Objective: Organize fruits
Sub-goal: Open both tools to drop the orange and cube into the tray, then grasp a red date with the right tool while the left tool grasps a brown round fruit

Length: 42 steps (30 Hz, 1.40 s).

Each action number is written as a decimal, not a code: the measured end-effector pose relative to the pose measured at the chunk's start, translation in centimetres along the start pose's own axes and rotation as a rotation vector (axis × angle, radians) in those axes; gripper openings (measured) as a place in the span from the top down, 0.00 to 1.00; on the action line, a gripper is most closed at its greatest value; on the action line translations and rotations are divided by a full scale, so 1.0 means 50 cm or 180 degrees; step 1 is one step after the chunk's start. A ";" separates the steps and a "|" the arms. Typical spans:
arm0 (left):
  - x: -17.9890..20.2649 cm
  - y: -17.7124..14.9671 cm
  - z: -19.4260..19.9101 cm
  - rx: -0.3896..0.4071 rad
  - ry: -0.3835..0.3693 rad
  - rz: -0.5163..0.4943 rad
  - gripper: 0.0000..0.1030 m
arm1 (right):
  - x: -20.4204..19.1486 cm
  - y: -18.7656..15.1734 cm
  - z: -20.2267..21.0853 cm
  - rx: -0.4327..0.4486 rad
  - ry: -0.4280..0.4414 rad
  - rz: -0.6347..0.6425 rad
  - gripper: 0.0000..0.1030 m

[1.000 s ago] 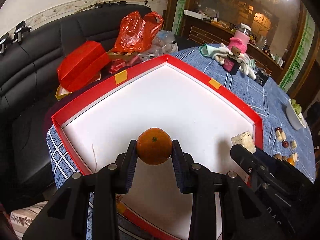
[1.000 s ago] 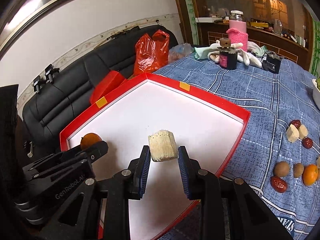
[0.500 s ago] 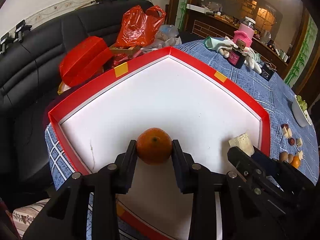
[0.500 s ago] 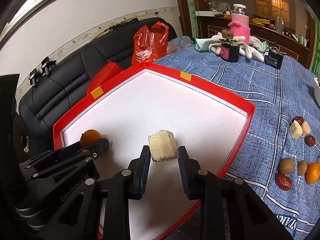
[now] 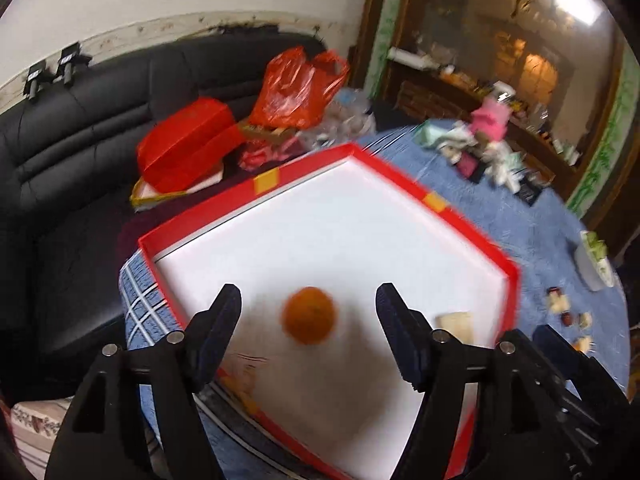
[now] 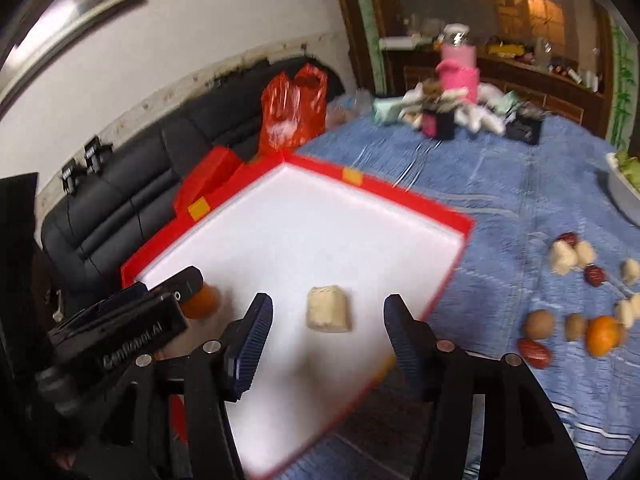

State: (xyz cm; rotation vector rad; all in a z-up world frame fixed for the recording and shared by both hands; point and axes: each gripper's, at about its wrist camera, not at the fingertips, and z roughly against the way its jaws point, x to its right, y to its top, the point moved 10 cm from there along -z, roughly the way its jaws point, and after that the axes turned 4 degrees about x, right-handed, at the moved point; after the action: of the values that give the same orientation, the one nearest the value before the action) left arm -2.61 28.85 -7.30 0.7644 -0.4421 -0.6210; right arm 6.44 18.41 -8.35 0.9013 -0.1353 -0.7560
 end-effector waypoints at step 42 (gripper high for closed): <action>0.525 -0.181 -0.016 -0.0442 -0.1442 -0.1952 0.27 | 0.415 -0.107 0.188 0.0133 -0.0601 -0.0604 0.77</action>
State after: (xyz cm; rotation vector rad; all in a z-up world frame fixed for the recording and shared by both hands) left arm 14.01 6.84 -10.77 0.6196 -0.5727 -1.4007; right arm 15.03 -3.23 -10.50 0.8896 -0.2349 -1.0186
